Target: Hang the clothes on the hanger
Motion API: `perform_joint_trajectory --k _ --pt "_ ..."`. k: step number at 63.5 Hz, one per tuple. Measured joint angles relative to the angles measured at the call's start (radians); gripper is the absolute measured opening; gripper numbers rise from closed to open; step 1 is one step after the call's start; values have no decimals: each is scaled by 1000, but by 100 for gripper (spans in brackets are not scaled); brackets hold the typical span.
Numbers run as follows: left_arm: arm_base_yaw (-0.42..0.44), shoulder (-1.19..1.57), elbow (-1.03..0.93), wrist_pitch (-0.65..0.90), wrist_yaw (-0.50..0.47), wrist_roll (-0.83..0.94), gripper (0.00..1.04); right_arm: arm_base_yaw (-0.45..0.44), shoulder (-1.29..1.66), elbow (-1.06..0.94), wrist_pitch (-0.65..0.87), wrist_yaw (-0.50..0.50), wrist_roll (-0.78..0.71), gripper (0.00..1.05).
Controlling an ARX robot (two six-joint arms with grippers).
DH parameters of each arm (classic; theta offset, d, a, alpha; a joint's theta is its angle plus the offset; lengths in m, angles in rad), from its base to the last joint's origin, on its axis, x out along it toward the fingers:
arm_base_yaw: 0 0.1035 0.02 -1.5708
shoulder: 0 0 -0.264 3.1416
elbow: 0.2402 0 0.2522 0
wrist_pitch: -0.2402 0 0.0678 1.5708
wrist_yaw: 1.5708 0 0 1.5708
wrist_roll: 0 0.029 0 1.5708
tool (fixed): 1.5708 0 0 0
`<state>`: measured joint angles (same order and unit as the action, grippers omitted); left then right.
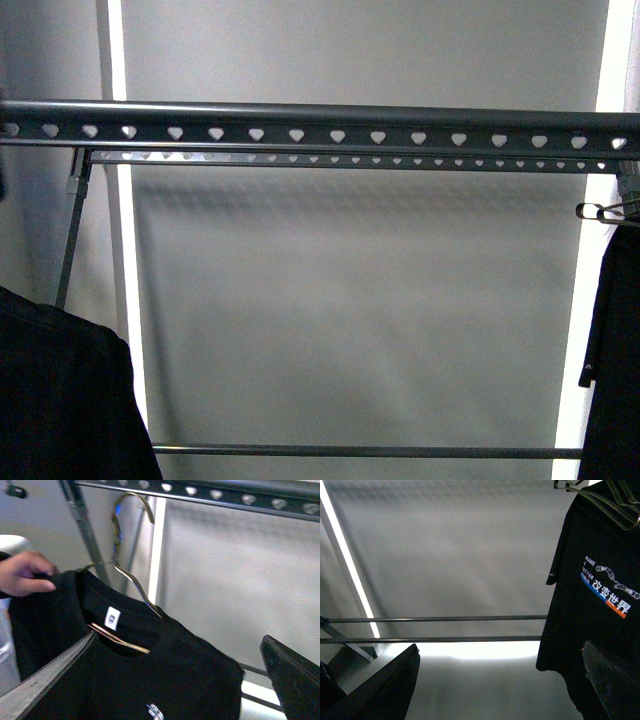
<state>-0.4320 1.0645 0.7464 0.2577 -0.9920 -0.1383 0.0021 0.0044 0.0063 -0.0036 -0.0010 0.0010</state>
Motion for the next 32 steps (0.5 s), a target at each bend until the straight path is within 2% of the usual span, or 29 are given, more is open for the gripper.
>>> perform_joint_trajectory --k 4,7,13,20,32 --pt "6 126 150 -202 -64 -130 98 0 0 0 0 0 0 97" --pt "26 242 287 -419 -102 -296 98 0 0 0 0 0 0 97" --pt "75 397 447 -700 -92 -553 98 0 0 0 0 0 0 97" --pt "127 503 516 -830 -50 -719 98 0 0 0 0 0 0 97" --pt "206 599 555 -883 -24 -858 98 0 0 0 0 0 0 97"
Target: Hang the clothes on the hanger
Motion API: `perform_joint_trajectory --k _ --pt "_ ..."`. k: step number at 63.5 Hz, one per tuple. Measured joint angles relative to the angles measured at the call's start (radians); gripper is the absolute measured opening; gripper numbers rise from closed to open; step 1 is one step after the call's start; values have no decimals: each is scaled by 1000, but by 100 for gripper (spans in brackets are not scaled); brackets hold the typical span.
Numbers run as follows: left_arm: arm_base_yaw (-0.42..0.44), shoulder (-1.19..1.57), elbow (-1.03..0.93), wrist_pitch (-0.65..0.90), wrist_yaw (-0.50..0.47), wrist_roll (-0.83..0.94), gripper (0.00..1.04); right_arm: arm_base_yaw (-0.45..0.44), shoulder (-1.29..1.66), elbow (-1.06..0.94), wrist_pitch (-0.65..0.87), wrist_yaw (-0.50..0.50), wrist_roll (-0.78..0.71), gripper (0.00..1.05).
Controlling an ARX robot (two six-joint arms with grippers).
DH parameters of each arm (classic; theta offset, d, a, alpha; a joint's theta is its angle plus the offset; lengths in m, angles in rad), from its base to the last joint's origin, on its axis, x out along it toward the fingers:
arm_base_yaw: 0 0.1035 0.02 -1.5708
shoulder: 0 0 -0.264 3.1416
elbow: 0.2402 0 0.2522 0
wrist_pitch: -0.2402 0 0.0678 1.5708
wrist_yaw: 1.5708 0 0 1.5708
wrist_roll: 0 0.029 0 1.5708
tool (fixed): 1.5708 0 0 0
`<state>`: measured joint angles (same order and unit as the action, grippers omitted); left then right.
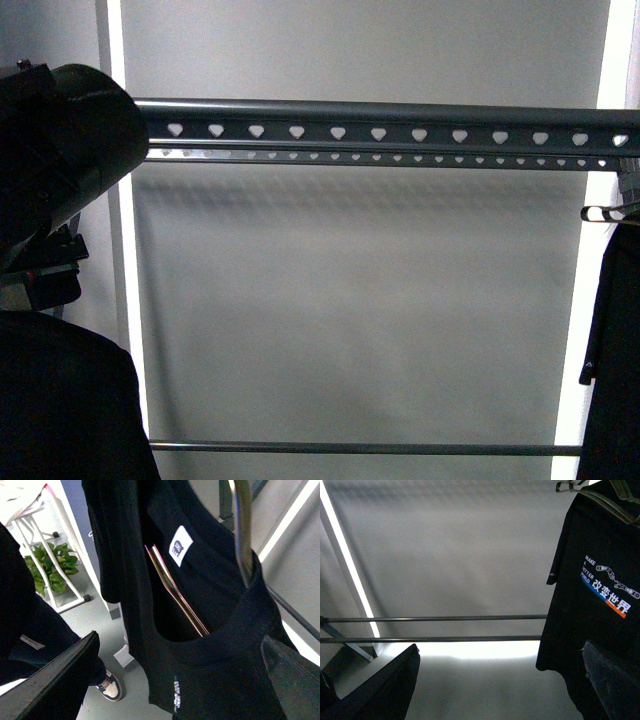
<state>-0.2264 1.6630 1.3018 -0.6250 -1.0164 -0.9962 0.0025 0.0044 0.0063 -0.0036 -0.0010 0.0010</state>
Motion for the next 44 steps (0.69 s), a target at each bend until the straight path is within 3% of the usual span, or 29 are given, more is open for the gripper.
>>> perform_joint_trajectory --k 8,17,26,44 --pt "51 45 7 21 37 -31 98 0 0 0 0 0 0 97" --pt "52 61 -8 133 61 -11 98 0 0 0 0 0 0 97" --pt "9 53 -13 214 50 29 98 0 0 0 0 0 0 97" --pt "-84 33 12 226 26 51 98 0 0 0 0 0 0 97"
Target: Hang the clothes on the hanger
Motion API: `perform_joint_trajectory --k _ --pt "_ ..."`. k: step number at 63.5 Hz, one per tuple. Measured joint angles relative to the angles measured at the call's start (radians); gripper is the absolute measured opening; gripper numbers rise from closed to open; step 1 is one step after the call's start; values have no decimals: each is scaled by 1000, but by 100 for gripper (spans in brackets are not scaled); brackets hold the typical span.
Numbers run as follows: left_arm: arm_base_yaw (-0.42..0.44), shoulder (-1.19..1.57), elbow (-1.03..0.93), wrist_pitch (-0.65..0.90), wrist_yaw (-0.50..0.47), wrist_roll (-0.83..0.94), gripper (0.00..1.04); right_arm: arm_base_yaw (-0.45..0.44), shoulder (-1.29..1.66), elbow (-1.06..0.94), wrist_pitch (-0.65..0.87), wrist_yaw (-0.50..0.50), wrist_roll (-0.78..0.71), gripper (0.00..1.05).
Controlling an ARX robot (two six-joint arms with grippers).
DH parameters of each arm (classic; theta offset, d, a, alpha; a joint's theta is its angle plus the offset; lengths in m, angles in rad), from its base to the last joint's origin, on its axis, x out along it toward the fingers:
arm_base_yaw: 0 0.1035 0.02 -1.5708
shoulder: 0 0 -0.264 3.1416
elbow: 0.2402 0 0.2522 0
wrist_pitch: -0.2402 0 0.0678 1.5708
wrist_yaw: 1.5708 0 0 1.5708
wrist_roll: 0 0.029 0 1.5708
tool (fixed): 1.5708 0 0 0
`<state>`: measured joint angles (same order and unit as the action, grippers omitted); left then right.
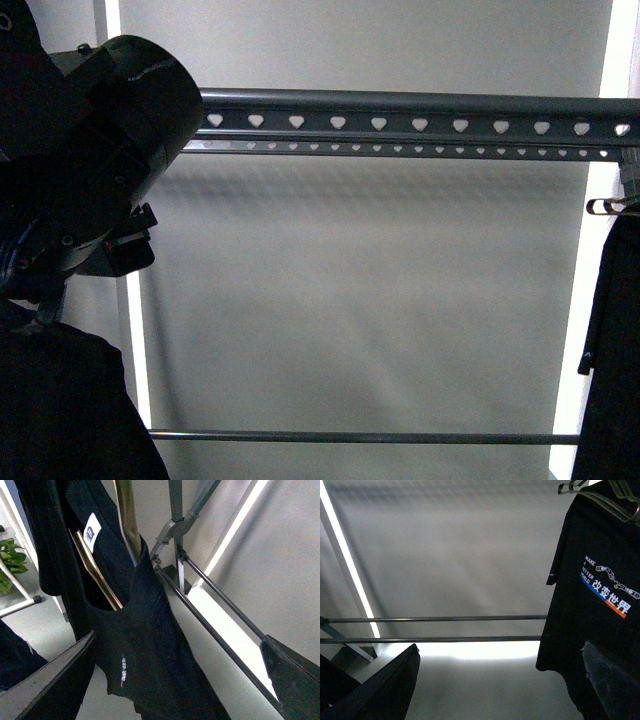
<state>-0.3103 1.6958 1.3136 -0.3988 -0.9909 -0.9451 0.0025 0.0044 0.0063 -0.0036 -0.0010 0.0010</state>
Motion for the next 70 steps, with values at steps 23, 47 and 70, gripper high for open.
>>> perform_joint_trajectory --k 23,47,70 --pt "15 74 66 -40 -41 -6 98 0 0 0 0 0 0 97" --pt "49 205 197 -220 -41 -138 98 0 0 0 0 0 0 97" --pt "95 250 242 -234 -43 -153 49 0 0 0 0 0 0 97"
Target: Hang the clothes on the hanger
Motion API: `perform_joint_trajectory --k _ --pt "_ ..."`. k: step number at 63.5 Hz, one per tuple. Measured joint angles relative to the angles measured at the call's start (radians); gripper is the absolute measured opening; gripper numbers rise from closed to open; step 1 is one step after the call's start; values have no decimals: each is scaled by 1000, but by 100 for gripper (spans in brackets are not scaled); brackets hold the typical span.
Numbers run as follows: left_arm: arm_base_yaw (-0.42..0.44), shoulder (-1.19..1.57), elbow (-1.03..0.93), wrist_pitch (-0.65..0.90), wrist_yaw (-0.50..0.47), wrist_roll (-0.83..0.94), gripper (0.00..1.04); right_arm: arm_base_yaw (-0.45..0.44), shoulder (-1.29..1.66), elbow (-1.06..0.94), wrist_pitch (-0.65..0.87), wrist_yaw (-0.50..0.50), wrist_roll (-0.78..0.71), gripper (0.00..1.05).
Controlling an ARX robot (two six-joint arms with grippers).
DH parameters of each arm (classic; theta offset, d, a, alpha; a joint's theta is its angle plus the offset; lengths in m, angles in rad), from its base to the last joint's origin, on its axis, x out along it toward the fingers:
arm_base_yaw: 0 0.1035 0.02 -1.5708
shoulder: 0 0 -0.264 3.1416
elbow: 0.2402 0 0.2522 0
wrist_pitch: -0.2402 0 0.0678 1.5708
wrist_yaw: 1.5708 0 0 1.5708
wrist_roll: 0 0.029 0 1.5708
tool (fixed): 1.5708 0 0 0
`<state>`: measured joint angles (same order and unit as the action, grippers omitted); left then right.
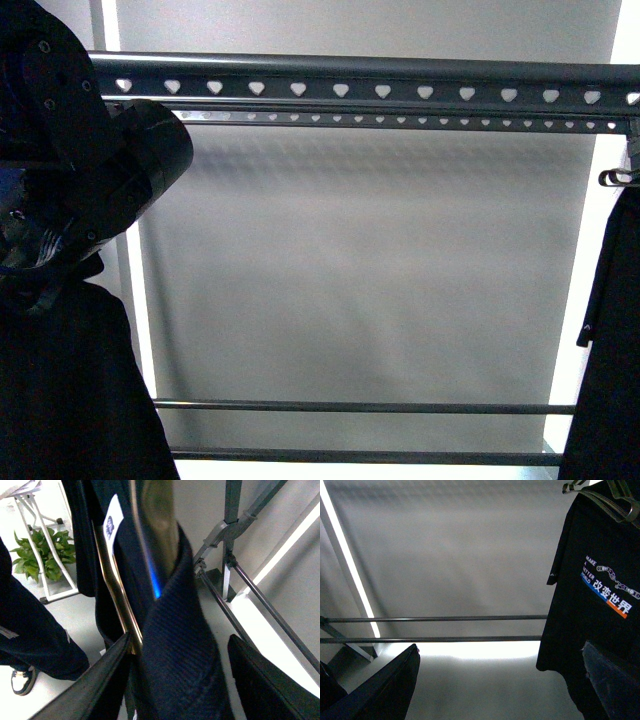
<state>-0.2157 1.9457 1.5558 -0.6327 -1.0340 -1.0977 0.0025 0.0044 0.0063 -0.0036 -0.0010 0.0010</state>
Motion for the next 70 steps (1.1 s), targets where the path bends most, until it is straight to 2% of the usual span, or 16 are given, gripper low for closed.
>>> perform_joint_trajectory --k 4,8,18,32,44,53,61,67,69,70 --pt "-2 2 0 6 -5 14 40 0 0 0 0 0 0 97" --pt "-6 2 0 29 -10 31 26 0 0 0 0 0 0 97" --pt "-3 1 0 69 -30 45 4 0 0 0 0 0 0 97" --pt "6 -37 -45 208 2 153 4 0 0 0 0 0 0 97" --pt "-33 -229 -263 517 74 329 4 0 0 0 0 0 0 97" --pt "-83 -434 -479 769 227 472 4 0 0 0 0 0 0 97" --pt "-111 -587 -617 916 380 586 4 0 0 0 0 2 0 97" --pt "-123 -661 -666 1030 579 682 4 0 0 0 0 1 0 97" --pt "-122 -688 -677 1058 703 733 4 0 0 0 0 -1 0 97" --pt "-120 -694 -679 1064 718 740 4 0 0 0 0 0 0 97"
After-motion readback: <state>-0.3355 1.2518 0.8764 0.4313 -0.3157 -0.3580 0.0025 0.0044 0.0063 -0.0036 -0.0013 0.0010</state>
